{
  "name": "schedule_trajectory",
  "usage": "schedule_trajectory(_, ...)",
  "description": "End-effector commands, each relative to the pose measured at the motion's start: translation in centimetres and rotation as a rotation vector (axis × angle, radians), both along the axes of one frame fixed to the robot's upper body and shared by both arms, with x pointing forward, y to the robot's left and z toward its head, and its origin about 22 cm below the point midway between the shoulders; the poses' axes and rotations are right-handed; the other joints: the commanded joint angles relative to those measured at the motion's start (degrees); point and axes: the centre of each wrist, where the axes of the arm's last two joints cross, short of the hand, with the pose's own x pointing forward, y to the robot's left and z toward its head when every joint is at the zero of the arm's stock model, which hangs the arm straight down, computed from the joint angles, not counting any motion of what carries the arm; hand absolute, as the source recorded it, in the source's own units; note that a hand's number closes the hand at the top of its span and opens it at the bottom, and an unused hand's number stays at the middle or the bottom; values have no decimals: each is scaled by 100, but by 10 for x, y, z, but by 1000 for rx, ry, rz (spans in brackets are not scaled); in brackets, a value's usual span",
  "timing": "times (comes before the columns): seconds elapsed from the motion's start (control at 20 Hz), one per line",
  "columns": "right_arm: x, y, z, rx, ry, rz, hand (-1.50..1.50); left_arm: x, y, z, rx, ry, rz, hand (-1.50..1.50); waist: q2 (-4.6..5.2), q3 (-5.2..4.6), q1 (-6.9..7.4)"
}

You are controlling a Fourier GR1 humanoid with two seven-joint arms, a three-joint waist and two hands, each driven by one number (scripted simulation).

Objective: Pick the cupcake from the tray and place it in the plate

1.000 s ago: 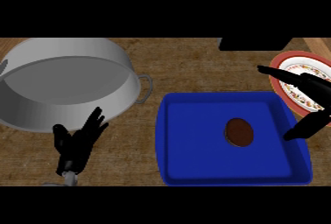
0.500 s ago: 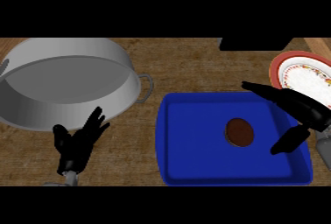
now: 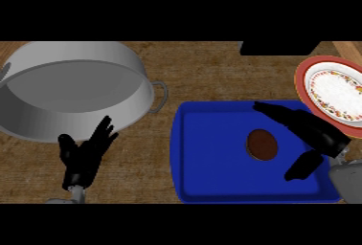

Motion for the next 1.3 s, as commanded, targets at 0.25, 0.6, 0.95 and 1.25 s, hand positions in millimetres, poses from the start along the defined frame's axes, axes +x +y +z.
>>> schedule_trajectory(0.25,-2,24,-17,-90,-56,-66,-150,8,1,-9,4,29,-5,0,19,-16,-5)
schedule_trajectory(0.6,-2,37,-50,-120,-15,-31,-150,-14,-7,-7,-11,31,-4,0,16,-14,16)
schedule_trajectory(0.95,17,23,-76,-246,5,93,150,3,-17,3,13,32,-4,0,31,-11,47)
schedule_trajectory(1.25,13,33,-69,-238,-97,91,150,1,20,4,-19,37,-8,0,20,-14,13)
